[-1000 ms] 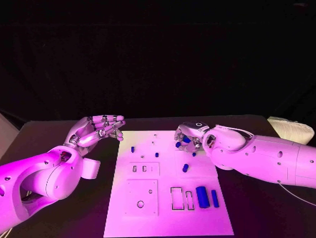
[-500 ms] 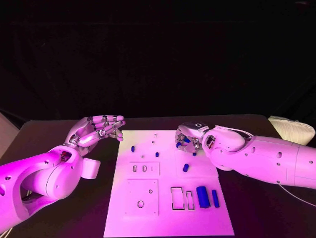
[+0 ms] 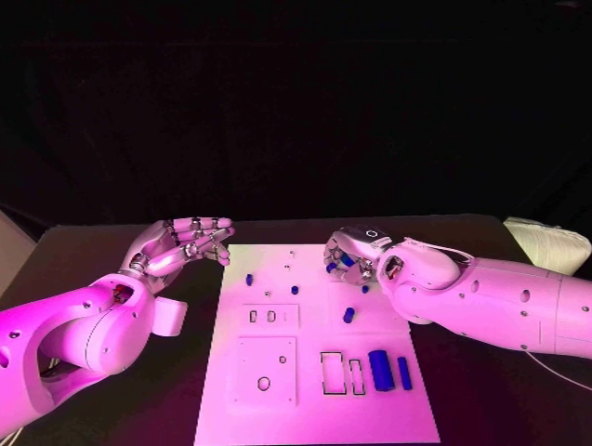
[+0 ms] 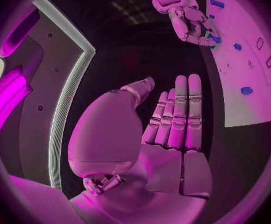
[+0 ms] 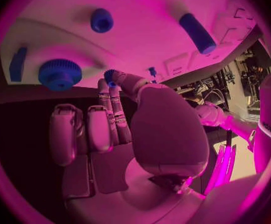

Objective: Assemble the parts on the task board

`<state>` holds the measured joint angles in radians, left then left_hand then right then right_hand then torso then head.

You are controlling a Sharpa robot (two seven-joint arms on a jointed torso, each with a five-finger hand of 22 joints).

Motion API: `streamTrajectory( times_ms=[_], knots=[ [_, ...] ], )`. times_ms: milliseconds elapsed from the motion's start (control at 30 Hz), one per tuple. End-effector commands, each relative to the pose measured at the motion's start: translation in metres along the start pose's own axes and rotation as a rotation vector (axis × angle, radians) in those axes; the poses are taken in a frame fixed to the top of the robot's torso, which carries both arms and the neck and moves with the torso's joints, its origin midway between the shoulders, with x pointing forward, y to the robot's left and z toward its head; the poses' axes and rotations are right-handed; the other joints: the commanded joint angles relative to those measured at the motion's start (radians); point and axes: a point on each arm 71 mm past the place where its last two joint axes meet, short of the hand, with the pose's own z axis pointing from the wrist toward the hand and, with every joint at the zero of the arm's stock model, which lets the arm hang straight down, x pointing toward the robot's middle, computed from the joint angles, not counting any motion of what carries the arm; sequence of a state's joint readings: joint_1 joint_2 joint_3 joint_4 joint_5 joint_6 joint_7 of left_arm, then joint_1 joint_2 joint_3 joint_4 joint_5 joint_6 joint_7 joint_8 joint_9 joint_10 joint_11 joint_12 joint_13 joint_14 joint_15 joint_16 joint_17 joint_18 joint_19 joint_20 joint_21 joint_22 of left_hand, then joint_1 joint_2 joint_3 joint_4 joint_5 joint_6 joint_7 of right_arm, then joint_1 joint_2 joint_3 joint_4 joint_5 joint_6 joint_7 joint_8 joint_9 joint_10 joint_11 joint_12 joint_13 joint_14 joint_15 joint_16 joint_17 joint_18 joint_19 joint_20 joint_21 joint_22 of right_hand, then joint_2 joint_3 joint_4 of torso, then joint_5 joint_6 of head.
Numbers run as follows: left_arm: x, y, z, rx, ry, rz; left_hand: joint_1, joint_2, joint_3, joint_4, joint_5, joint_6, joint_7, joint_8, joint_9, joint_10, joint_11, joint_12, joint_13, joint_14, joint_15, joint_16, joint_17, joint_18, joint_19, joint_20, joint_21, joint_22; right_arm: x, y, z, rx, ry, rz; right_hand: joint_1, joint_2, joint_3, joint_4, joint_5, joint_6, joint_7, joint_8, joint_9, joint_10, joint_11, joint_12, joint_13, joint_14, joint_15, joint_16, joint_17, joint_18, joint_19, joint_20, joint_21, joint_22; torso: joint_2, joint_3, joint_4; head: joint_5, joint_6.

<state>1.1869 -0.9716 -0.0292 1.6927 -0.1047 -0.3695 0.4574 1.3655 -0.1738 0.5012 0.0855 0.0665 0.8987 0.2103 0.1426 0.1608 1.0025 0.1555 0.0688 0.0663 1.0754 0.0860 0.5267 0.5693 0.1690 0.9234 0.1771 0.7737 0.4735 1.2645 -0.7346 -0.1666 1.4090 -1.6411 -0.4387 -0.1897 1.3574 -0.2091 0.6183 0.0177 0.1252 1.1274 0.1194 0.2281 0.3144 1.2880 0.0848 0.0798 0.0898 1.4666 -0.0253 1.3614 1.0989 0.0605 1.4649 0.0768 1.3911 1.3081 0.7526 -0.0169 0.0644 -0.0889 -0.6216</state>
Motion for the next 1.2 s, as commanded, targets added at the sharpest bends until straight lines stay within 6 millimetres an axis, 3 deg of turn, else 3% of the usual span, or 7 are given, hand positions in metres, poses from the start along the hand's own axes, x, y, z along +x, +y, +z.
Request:
streamTrajectory(
  times_ms=[33, 467, 867, 1200],
  knots=[
    [0.002, -0.001, 0.001, 0.005, 0.015, -0.012, -0.004, 0.004, -0.001, -0.006, -0.001, -0.007, -0.001, -0.003, 0.002, -0.008, 0.001, -0.003, -0.001, -0.009, 0.0, 0.003, 0.001, 0.012, -0.005, 0.0, 0.006, 0.001, -0.01, 0.005, 0.002, 0.0, -0.103, -0.004, 0.032, 0.024, 0.001, -0.006, 0.01, -0.002, 0.002, 0.006, 0.002, 0.045, -0.039, -0.002, 0.025, 0.024, -0.007, 0.004, 0.002, -0.011, 0.019, -0.008, 0.007, 0.015, 0.001, -0.0012, 0.0001, 0.0, 0.003],
    [0.003, -0.001, 0.002, 0.005, 0.018, -0.013, -0.003, 0.005, 0.001, -0.007, -0.001, -0.007, -0.001, -0.003, 0.002, -0.009, 0.002, -0.003, -0.001, -0.01, 0.0, 0.005, 0.002, 0.012, -0.007, 0.001, 0.009, 0.003, -0.02, 0.026, 0.026, -0.013, -0.197, 0.006, 0.025, 0.019, 0.001, -0.007, 0.012, -0.008, 0.003, 0.007, 0.008, 0.043, -0.037, -0.006, 0.027, 0.024, -0.006, 0.006, 0.004, -0.011, 0.019, -0.007, 0.009, 0.018, 0.004, -0.0036, 0.0042, -0.001, 0.011],
    [0.004, -0.001, 0.002, 0.005, 0.023, -0.016, -0.003, 0.005, 0.001, -0.007, -0.001, -0.007, -0.001, -0.003, 0.002, -0.009, 0.002, -0.003, -0.001, -0.01, 0.0, 0.005, 0.002, 0.012, -0.007, 0.001, 0.009, 0.003, -0.011, 0.042, 0.046, -0.03, -0.178, 0.014, 0.019, 0.015, 0.003, -0.008, 0.006, -0.017, 0.005, 0.006, 0.013, 0.037, -0.035, -0.011, 0.028, 0.023, -0.005, 0.006, 0.001, -0.011, 0.017, -0.006, 0.009, 0.017, 0.008, -0.0025, 0.0057, 0.003, 0.004],
    [0.005, -0.002, 0.002, 0.007, 0.024, -0.017, -0.003, 0.005, 0.001, -0.008, -0.001, -0.007, -0.002, -0.003, 0.002, -0.009, 0.001, -0.003, -0.001, -0.011, 0.0, 0.006, 0.003, 0.012, -0.008, 0.001, 0.012, 0.005, -0.003, 0.044, 0.053, -0.024, -0.151, 0.008, 0.015, 0.013, 0.002, -0.008, 0.004, -0.02, 0.005, 0.005, 0.014, 0.036, -0.034, -0.013, 0.029, 0.022, -0.004, 0.006, 0.0, -0.01, 0.015, -0.005, 0.007, 0.015, 0.012, -0.0074, 0.0136, -0.001, 0.001]
  ],
)
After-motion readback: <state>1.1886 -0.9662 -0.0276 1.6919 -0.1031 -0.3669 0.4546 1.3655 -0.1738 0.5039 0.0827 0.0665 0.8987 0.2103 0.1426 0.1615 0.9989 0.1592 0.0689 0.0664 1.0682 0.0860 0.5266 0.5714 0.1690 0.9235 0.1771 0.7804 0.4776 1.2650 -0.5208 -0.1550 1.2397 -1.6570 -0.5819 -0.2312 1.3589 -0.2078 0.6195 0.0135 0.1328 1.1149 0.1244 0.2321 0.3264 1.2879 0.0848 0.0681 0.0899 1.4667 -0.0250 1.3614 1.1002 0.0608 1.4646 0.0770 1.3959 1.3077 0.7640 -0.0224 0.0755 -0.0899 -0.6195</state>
